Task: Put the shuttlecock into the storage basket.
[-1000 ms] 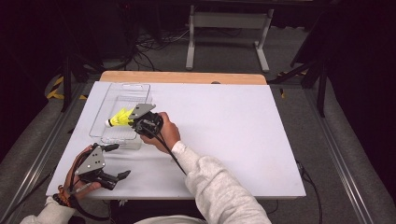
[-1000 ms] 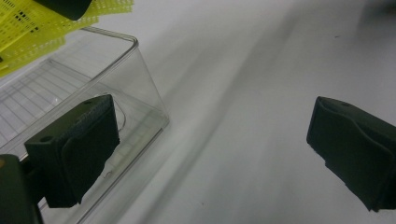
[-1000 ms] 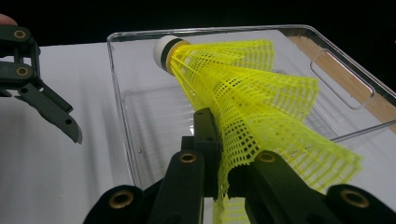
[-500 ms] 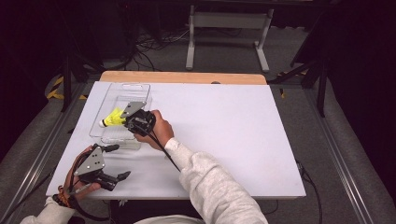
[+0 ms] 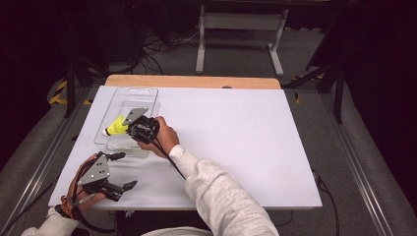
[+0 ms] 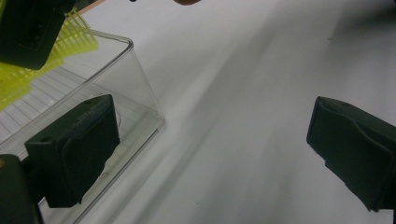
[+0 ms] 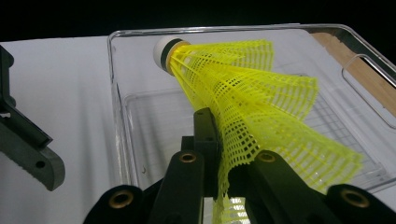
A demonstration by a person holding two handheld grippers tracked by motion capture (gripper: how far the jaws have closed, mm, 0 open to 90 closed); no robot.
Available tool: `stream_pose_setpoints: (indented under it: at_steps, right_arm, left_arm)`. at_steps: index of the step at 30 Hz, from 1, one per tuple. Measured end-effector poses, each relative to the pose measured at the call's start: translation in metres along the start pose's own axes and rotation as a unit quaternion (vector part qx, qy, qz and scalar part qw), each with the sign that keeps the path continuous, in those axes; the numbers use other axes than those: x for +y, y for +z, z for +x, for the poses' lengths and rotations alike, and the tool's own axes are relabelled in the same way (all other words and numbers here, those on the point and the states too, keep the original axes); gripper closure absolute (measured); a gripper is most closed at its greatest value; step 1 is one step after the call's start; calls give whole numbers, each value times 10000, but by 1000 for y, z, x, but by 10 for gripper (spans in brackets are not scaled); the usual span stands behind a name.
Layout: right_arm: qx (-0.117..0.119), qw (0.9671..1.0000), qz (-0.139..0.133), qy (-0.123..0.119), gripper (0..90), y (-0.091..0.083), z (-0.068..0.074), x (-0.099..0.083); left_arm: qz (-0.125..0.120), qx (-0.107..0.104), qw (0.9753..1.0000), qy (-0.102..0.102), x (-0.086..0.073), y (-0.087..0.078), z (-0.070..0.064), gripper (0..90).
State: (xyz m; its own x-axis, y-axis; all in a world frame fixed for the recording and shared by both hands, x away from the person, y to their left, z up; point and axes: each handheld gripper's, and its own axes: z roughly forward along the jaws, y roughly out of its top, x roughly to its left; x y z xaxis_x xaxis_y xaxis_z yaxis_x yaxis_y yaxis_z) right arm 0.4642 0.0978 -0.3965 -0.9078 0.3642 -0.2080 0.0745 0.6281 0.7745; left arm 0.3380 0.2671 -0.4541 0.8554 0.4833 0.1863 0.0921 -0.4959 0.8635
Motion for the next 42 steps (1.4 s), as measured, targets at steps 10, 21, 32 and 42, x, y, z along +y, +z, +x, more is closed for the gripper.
stream_pose_setpoints:
  at_steps: [10,21,32,42]
  right_arm:
    - [44,9995,297,-91,875,16,3,-3]
    - [176,9982,550,-135,874,24,3,-3]
    - [385,9970,669,-46,860,25,-2,-5]
    - [475,9961,738,-32,804,25,-3,-5]
  left_arm:
    - [18,-26,10000,13,0,0,0,32]
    - [31,-37,10000,36,0,1,0,32]
    - [45,-27,10000,42,0,1,0,32]
    - [33,-39,10000,0,-1,1,1,32]
